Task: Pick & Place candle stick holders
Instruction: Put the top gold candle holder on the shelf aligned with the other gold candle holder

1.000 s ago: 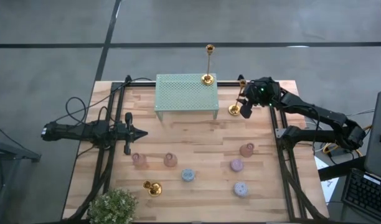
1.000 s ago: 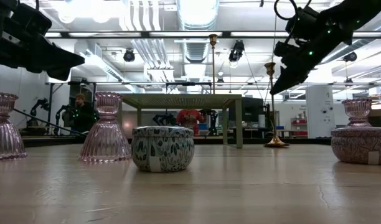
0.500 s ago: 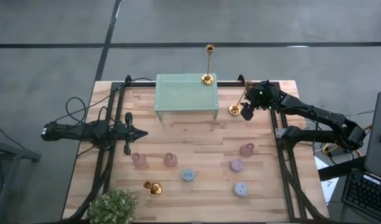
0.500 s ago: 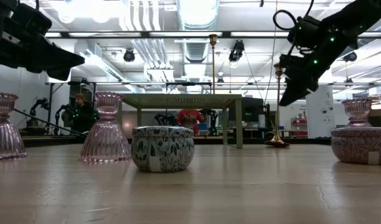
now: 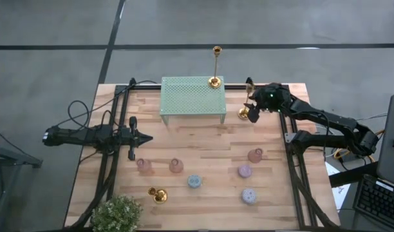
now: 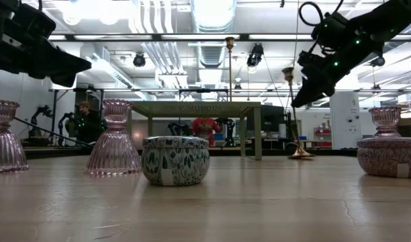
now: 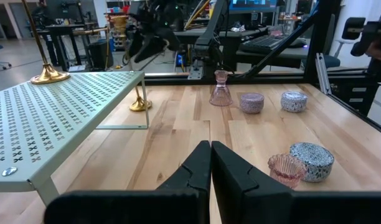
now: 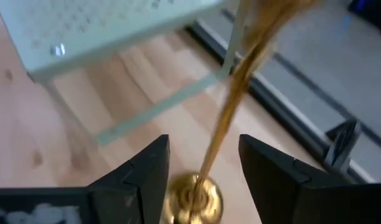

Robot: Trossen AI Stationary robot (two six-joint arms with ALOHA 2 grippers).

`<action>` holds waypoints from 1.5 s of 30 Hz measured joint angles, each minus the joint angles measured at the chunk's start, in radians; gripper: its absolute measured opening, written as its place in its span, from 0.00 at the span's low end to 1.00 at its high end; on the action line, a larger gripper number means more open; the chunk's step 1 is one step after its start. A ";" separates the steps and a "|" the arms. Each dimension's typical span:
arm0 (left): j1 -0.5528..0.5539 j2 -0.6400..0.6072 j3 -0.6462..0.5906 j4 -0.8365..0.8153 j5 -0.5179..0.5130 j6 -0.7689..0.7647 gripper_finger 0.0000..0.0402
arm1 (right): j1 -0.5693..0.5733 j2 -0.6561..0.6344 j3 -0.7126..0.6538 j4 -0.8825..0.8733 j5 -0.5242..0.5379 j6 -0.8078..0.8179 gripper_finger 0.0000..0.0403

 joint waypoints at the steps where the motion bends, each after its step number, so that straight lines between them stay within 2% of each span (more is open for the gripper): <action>1: 0.000 0.000 0.000 0.000 0.000 0.000 0.04 | 0.000 0.000 0.000 0.016 0.001 -0.004 0.48; 8: 0.000 0.000 0.000 0.000 0.000 0.000 0.04 | 0.000 0.000 0.000 0.073 0.031 -0.011 0.49; 14: 0.000 0.000 0.000 0.000 0.000 0.000 0.04 | 0.000 0.000 0.000 0.074 0.040 -0.034 0.43; 19: 0.000 0.000 0.000 0.000 0.000 0.000 0.04 | 0.000 0.000 0.000 0.074 0.040 -0.040 0.32; 26: 0.000 0.000 0.000 0.000 0.000 0.000 0.04 | 0.000 0.000 0.000 0.074 0.038 -0.044 0.08; 28: 0.000 0.000 0.000 0.000 0.000 0.000 0.04 | 0.001 -0.001 0.000 0.078 0.031 -0.043 0.04; 38: 0.000 0.000 0.000 0.000 0.000 0.000 0.04 | 0.001 -0.059 0.004 0.070 -0.018 0.012 0.04; 45: 0.000 0.000 0.000 0.000 0.000 0.000 0.04 | 0.037 -0.114 0.107 -0.020 -0.082 0.082 0.03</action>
